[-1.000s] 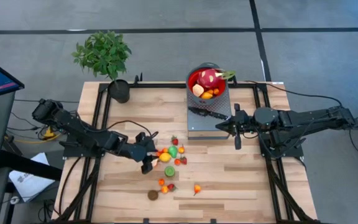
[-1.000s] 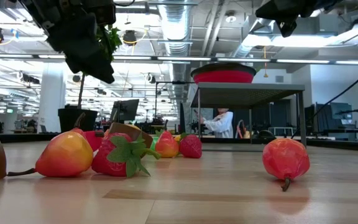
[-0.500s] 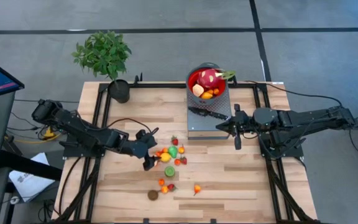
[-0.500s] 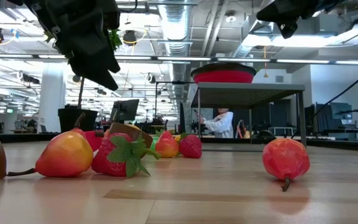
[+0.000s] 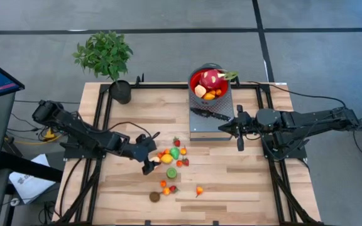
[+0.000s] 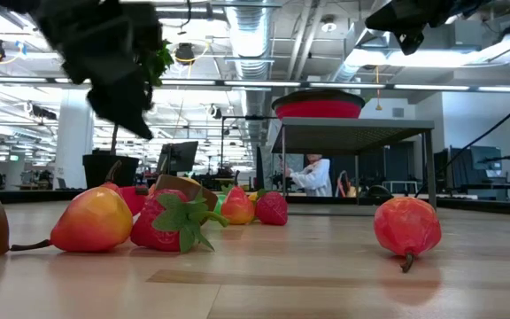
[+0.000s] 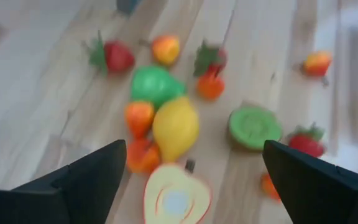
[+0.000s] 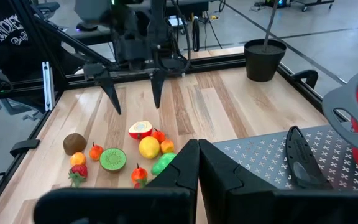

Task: Pick & Place Fruit
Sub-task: Put the red half apple into the red colander on the shelf

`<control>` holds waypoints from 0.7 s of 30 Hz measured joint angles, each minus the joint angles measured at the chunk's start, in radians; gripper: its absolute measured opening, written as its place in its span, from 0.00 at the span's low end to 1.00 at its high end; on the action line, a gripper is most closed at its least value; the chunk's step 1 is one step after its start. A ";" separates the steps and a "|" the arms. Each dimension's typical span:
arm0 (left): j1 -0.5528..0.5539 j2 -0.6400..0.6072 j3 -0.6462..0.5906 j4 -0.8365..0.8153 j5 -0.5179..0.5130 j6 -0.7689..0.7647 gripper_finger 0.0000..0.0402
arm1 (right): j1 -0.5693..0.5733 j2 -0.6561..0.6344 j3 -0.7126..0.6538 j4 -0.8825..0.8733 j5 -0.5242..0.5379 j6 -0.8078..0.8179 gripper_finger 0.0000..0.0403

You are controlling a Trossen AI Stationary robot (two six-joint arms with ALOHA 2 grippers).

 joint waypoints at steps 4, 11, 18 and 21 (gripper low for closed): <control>-0.013 0.000 -0.046 0.002 0.000 -0.053 0.91 | 0.000 0.000 0.000 0.000 0.000 0.000 0.01; -0.024 0.000 -0.096 0.009 0.000 -0.083 0.90 | 0.000 0.000 0.000 0.000 0.000 0.000 0.01; -0.024 0.000 -0.130 0.067 -0.001 -0.162 0.90 | 0.000 0.000 0.000 0.000 0.000 0.000 0.01; -0.024 0.000 -0.141 0.097 -0.001 -0.171 0.90 | 0.000 0.000 0.000 0.000 0.000 0.000 0.01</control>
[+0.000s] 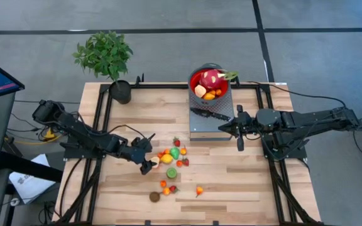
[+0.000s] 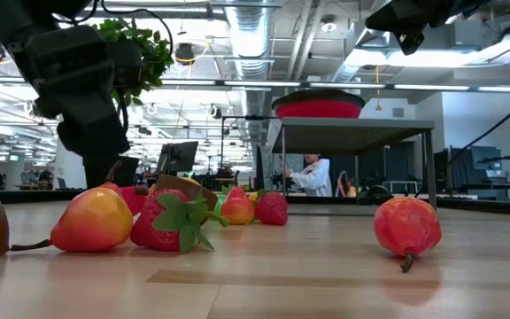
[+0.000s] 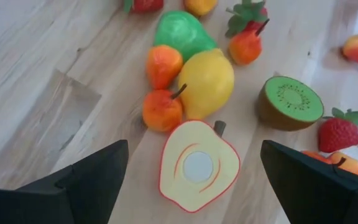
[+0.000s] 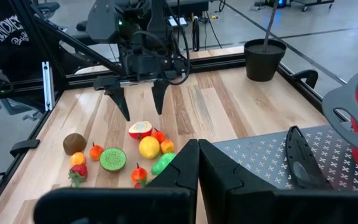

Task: Pick & Place Fruit
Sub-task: Put the red half apple into the red colander on the shelf

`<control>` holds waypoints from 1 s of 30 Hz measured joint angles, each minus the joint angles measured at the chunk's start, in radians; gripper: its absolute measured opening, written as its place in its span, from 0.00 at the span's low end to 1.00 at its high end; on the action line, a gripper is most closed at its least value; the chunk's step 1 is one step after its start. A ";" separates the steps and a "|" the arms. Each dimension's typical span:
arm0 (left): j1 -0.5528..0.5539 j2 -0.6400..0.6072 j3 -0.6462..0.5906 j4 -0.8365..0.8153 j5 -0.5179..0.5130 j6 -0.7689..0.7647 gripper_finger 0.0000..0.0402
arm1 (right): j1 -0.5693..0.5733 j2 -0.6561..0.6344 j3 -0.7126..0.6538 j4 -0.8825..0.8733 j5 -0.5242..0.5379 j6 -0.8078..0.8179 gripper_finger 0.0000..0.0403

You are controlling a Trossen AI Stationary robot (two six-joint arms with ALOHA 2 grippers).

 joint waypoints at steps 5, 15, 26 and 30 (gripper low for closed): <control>0.000 0.000 -0.004 0.002 -0.003 -0.003 0.90 | 0.000 0.000 0.000 -0.004 0.000 0.000 0.01; 0.000 0.000 -0.004 0.018 -0.001 -0.028 0.90 | 0.000 0.000 0.000 -0.020 0.000 0.000 0.01; -0.048 0.000 0.006 0.128 -0.007 -0.012 0.90 | 0.000 0.000 0.000 -0.026 0.000 0.001 0.01; -0.062 0.000 0.044 0.132 -0.011 0.016 0.90 | 0.000 0.000 0.000 -0.026 0.000 0.001 0.01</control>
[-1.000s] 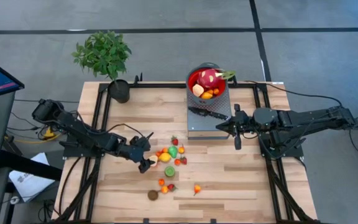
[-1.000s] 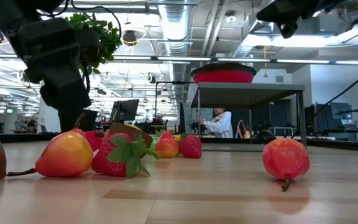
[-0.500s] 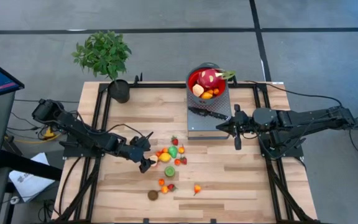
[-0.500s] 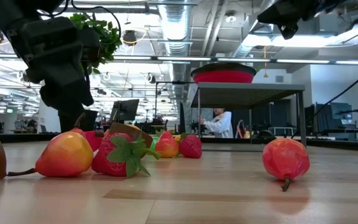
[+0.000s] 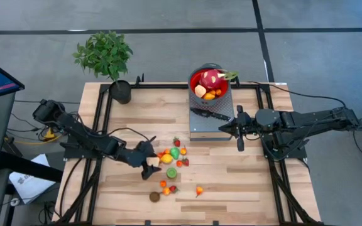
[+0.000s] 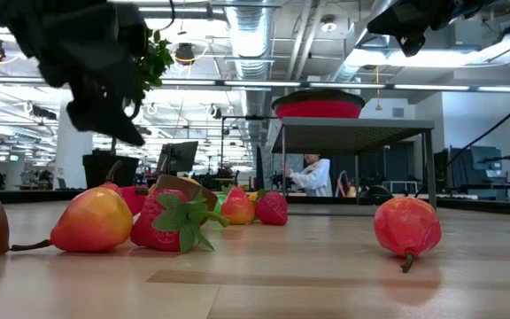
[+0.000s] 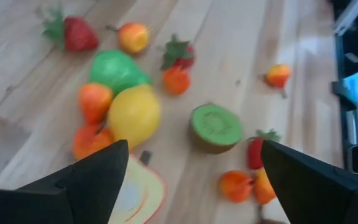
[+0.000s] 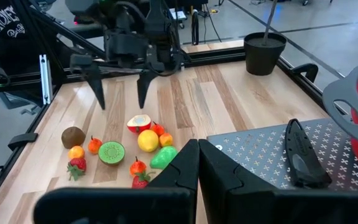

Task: Pick & Place Fruit
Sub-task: Put the red half apple into the red colander on the shelf

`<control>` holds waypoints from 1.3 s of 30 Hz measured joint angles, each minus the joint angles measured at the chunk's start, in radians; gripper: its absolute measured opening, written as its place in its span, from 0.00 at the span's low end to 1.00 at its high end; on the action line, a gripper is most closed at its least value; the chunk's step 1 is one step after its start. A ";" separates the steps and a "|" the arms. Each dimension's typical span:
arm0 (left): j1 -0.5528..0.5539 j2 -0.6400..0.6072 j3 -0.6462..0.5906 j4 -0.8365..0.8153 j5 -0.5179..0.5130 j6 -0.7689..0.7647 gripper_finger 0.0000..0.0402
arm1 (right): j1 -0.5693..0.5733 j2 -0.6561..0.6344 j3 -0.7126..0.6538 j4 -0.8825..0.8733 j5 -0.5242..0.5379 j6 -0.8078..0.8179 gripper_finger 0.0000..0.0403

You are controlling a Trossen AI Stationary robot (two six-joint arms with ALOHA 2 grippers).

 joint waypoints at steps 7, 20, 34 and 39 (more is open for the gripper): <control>-0.022 0.000 0.051 0.003 -0.072 0.084 0.90 | 0.000 0.000 0.000 0.000 0.000 0.001 0.01; -0.021 0.000 0.052 -0.186 -0.078 0.092 0.90 | 0.000 0.000 0.000 0.000 0.000 -0.001 0.01; -0.020 0.000 -0.013 -0.229 -0.079 0.091 0.90 | 0.000 0.000 0.000 -0.001 0.000 -0.002 0.01; -0.020 0.000 -0.040 -0.216 -0.094 0.083 0.90 | 0.000 0.000 0.000 -0.001 0.000 -0.001 0.01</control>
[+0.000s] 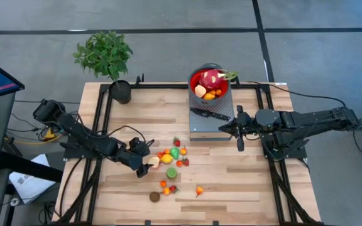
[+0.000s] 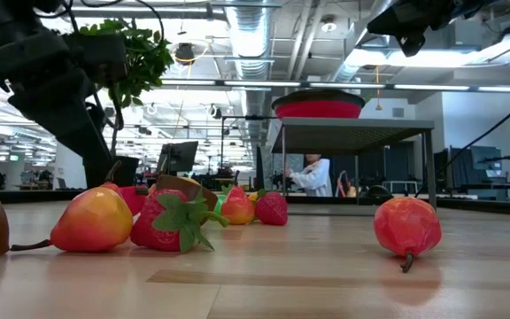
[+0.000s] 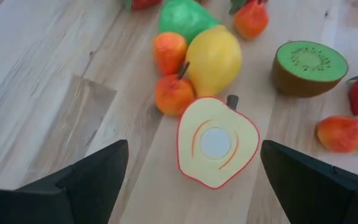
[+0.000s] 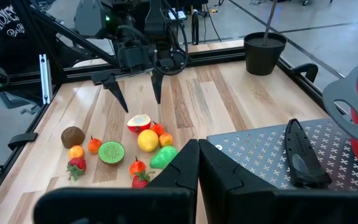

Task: Pick & Place Fruit
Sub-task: Put the red half apple into the red colander on the shelf

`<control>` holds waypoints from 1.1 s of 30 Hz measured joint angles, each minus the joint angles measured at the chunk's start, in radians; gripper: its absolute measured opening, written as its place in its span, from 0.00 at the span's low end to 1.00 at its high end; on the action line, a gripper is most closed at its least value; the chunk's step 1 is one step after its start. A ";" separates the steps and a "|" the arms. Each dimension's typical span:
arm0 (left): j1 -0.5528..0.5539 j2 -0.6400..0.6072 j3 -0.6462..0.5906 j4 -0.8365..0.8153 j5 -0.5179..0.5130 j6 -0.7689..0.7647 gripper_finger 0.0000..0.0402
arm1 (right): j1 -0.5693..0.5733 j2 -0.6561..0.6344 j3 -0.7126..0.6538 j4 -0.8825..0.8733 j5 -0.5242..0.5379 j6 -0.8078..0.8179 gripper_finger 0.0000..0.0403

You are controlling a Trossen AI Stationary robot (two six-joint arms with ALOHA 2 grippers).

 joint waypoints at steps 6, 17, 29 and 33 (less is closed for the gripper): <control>0.000 0.000 -0.018 0.078 -0.009 -0.002 0.90 | 0.000 0.000 0.000 0.000 0.000 0.000 0.01; 0.000 0.155 -0.019 0.221 0.003 0.025 0.90 | 0.000 0.000 0.000 -0.012 0.000 0.000 0.01; 0.000 0.200 -0.019 0.242 0.017 -0.004 0.90 | 0.000 0.000 0.000 -0.017 0.000 0.000 0.01; 0.000 0.204 -0.019 0.240 0.018 -0.004 0.90 | 0.000 0.000 0.000 -0.016 0.000 0.000 0.01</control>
